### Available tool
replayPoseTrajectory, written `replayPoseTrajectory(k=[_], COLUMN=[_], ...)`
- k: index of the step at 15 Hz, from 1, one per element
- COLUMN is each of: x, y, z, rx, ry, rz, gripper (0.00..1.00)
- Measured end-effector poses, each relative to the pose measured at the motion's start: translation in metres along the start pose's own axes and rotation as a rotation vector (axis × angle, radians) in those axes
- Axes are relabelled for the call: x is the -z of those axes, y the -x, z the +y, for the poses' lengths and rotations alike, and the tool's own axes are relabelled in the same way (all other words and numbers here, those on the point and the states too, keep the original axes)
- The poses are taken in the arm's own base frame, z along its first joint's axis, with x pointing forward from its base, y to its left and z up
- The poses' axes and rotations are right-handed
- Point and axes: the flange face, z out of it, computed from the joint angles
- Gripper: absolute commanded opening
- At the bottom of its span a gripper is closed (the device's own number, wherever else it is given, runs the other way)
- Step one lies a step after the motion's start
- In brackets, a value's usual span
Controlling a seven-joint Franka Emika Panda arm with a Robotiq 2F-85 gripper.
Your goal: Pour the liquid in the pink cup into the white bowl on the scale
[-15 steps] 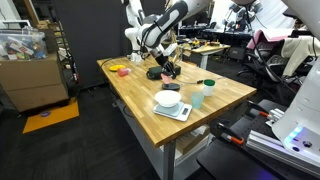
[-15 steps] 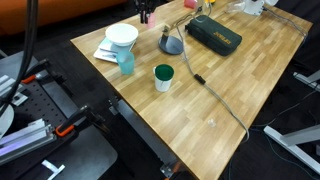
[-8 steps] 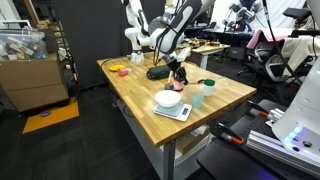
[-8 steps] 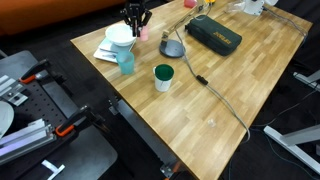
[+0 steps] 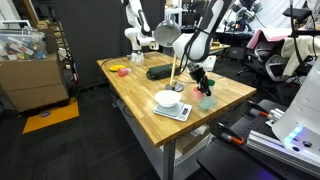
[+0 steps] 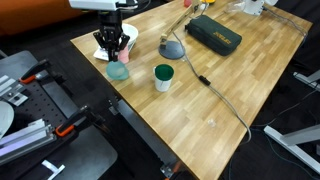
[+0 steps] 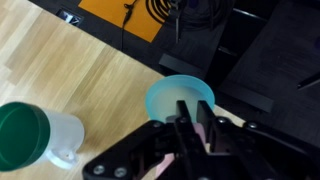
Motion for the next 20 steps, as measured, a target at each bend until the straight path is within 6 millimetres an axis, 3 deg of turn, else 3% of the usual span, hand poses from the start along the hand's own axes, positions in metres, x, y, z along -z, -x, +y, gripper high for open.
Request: replayPoseTrajectory(k=[3,7,13,20], x=[-0.012,-0.007,0.014,0.017], y=[0.040,0.065,0.074,0.065], z=[-0.001,0.003,0.009,0.006], rx=[-0.023,-0.053,-0.073,-0.109], ry=[-0.016,-0.019,-0.003,-0.070], rz=[0.029,0.078,0.125,0.253], gripper=[0.04,0.04,0.04,0.04])
